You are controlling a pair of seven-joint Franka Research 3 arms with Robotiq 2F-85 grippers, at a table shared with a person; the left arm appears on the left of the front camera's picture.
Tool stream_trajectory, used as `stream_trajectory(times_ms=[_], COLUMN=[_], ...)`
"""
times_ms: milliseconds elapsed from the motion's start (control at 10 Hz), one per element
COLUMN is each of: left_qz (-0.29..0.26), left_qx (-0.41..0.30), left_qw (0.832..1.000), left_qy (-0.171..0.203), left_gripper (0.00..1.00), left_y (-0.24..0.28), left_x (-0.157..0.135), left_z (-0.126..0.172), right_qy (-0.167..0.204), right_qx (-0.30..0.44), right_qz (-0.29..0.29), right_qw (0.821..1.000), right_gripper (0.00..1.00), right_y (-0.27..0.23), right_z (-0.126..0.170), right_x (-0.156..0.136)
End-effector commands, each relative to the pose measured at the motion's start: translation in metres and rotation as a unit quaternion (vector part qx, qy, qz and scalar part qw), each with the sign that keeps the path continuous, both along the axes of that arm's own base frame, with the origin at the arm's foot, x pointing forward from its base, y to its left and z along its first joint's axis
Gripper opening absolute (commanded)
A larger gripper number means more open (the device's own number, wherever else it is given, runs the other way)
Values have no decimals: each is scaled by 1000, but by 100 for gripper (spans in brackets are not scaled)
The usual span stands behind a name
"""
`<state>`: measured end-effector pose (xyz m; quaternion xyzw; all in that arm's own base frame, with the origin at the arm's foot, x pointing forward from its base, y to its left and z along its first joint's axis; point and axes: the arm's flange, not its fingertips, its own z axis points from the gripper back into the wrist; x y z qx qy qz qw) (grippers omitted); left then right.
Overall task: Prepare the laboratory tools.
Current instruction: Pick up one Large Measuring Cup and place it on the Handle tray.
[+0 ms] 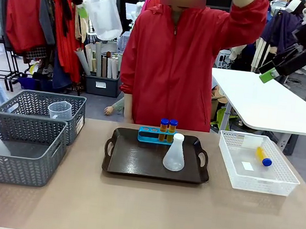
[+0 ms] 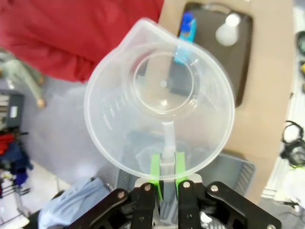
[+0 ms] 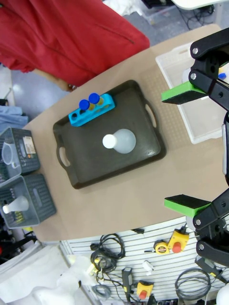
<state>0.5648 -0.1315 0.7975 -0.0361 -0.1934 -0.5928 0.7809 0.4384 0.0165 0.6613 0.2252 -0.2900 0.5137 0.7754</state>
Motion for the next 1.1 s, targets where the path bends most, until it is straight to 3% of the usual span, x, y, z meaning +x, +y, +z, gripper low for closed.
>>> stream_trajectory(times_ms=[0,300,700,1000], left_qz=[-41,-74,-116,-115], left_qx=[3,6,21,27], left_qw=[999,997,992,992], left_qy=[10,13,43,50], left_gripper=[0,0,0,0], left_y=[-8,-36,-73,-75], left_x=[-10,-20,-30,-30], left_z=[-6,-16,-44,-50], right_qy=[-4,-4,-4,-4], right_qx=[3,3,3,3], right_qz=[4,4,4,4], right_qw=[1000,1000,1000,1000], right_gripper=[100,100,100,100], right_y=[1,1,1,1], right_z=[1,1,1,1], right_x=[0,0,0,0])
